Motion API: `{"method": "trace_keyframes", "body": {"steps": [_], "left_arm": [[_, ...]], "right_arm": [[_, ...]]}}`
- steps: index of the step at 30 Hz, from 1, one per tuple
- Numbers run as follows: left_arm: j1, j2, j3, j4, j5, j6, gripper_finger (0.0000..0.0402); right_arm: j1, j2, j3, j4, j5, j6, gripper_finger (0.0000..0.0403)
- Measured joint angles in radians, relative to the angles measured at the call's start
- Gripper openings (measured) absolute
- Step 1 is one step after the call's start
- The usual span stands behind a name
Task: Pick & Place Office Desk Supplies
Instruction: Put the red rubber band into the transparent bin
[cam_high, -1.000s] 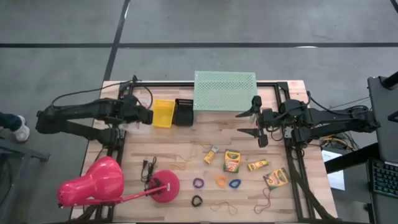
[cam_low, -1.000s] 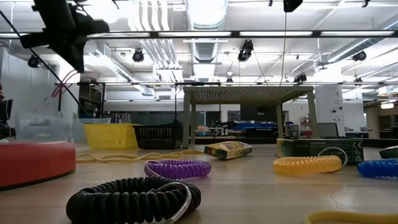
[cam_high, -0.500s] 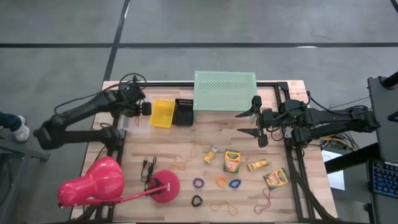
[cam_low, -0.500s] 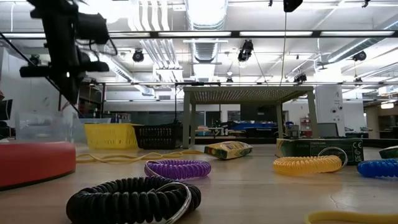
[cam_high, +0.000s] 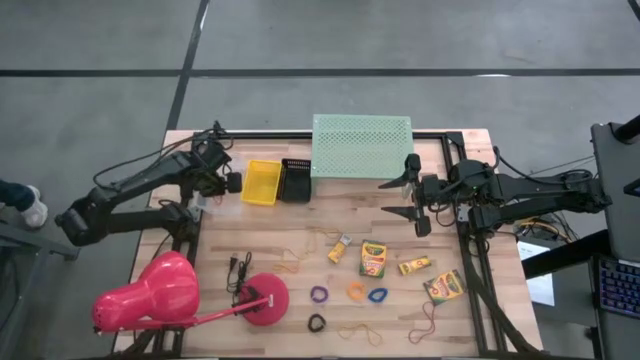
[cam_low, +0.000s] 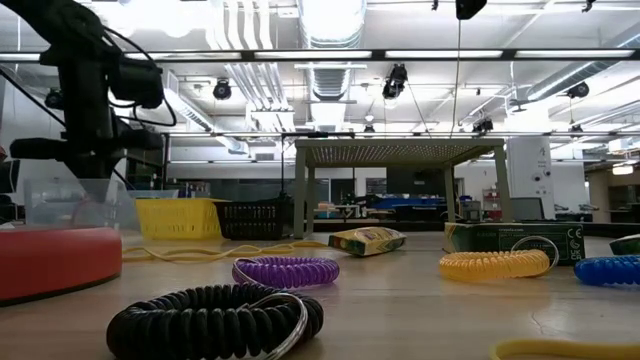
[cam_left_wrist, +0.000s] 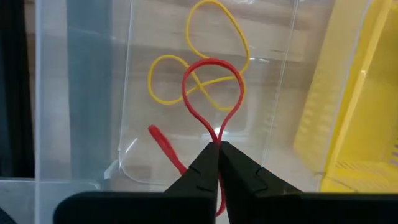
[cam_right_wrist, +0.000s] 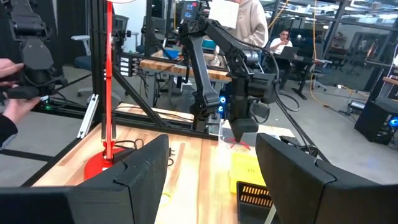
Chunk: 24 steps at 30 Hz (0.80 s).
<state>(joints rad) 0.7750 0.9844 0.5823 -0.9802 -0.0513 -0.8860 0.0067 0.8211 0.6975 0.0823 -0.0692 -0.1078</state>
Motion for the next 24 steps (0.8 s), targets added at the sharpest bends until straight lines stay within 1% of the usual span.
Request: {"method": "trace_keyframes", "body": {"steps": [4, 9, 12, 15, 18, 24], "left_arm": [[-0.001, 0.000, 0.002, 0.012, 0.006, 0.000, 0.0050], [-0.001, 0.000, 0.002, 0.026, 0.020, 0.000, 0.0098], [-0.001, 0.000, 0.002, 0.035, 0.021, 0.000, 0.0117], [-0.001, 0.000, 0.005, 0.047, 0.024, 0.019, 0.0127], [-0.001, 0.000, 0.024, 0.049, 0.026, 0.060, 0.0129], [-0.002, -0.002, 0.107, 0.052, 0.026, 0.158, 0.0129]], "right_arm": [[0.000, 0.000, 0.000, 0.000, 0.000, 0.000, 0.0238], [0.000, 0.000, 0.000, 0.000, 0.000, 0.000, 0.0238], [0.000, 0.000, 0.000, 0.000, 0.000, 0.000, 0.0238], [0.000, 0.000, 0.000, 0.000, 0.000, 0.000, 0.0238], [0.000, 0.000, 0.000, 0.000, 0.000, 0.000, 0.0238], [0.000, 0.000, 0.000, 0.000, 0.000, 0.000, 0.0238]]}}
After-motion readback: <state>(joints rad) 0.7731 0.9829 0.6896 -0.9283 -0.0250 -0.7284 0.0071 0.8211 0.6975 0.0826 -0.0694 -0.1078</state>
